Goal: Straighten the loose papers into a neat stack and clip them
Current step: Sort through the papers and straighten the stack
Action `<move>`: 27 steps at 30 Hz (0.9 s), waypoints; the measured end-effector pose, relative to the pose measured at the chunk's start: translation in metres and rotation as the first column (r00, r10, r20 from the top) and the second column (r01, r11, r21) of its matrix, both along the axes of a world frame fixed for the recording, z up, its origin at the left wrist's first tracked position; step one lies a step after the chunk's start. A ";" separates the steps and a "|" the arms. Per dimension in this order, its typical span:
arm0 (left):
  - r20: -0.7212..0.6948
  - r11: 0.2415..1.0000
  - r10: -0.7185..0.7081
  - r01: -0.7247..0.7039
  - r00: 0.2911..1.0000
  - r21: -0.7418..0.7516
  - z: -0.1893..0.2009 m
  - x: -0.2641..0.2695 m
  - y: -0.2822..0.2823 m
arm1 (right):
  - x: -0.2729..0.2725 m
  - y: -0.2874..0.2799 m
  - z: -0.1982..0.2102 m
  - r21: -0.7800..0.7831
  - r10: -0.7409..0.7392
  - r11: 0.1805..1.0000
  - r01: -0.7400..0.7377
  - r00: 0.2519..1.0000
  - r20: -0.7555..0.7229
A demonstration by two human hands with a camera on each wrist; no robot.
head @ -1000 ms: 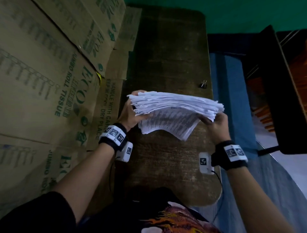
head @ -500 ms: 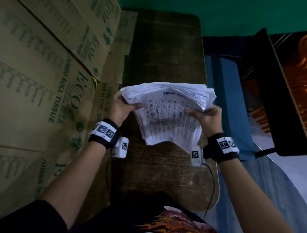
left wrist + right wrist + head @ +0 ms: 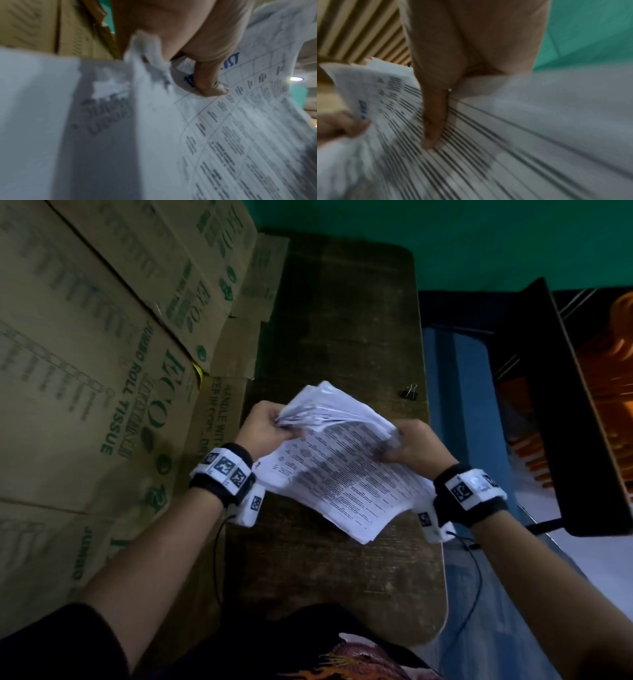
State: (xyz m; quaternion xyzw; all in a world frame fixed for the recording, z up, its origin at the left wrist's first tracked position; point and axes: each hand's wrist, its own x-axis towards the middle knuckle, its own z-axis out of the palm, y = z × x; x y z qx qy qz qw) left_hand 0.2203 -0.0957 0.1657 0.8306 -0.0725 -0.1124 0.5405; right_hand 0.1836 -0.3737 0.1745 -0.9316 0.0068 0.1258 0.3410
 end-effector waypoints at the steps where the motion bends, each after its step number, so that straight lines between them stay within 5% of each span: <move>1: -0.012 0.999 0.043 -0.044 0.999 -0.016 -0.007 0.002 0.008 | -0.005 -0.014 -0.009 -0.089 -0.040 0.995 0.033 0.996 -0.079; 3: -0.044 0.997 0.080 -0.080 0.996 -0.005 -0.016 0.006 0.025 | -0.016 -0.038 -0.021 -0.158 -0.127 0.982 0.103 0.980 -0.150; 5: -0.076 0.995 0.099 -0.099 0.992 0.012 -0.023 0.009 0.039 | -0.028 -0.056 -0.033 0.035 -0.214 0.975 0.221 0.965 -0.150; 8: -0.143 0.977 0.193 -0.203 0.971 -0.062 -0.031 0.009 0.046 | -0.042 -0.063 -0.055 0.516 -0.398 0.747 0.419 0.904 -0.157; 11: -0.276 0.938 0.270 -0.317 0.923 -0.143 -0.039 0.003 0.046 | -0.050 -0.046 -0.082 0.688 -0.305 0.591 0.420 0.907 -0.292; 13: -0.325 0.893 0.343 -0.413 0.881 -0.178 -0.045 -0.004 0.040 | -0.051 -0.028 -0.095 0.684 -0.253 0.612 0.398 0.917 -0.307; 18: -0.175 0.740 0.611 -0.636 0.772 -0.218 -0.053 -0.022 0.018 | -0.040 -0.013 -0.098 0.507 -0.587 0.640 0.577 0.793 -0.161; 22: -0.272 0.856 0.459 -0.503 0.846 -0.117 -0.076 -0.027 0.033 | -0.045 -0.027 -0.098 0.429 -0.467 0.792 0.434 0.884 -0.033; 27: -0.177 0.963 0.246 -0.260 0.953 -0.063 -0.099 -0.031 0.049 | -0.045 -0.045 -0.107 0.565 -0.408 0.760 0.321 0.913 0.031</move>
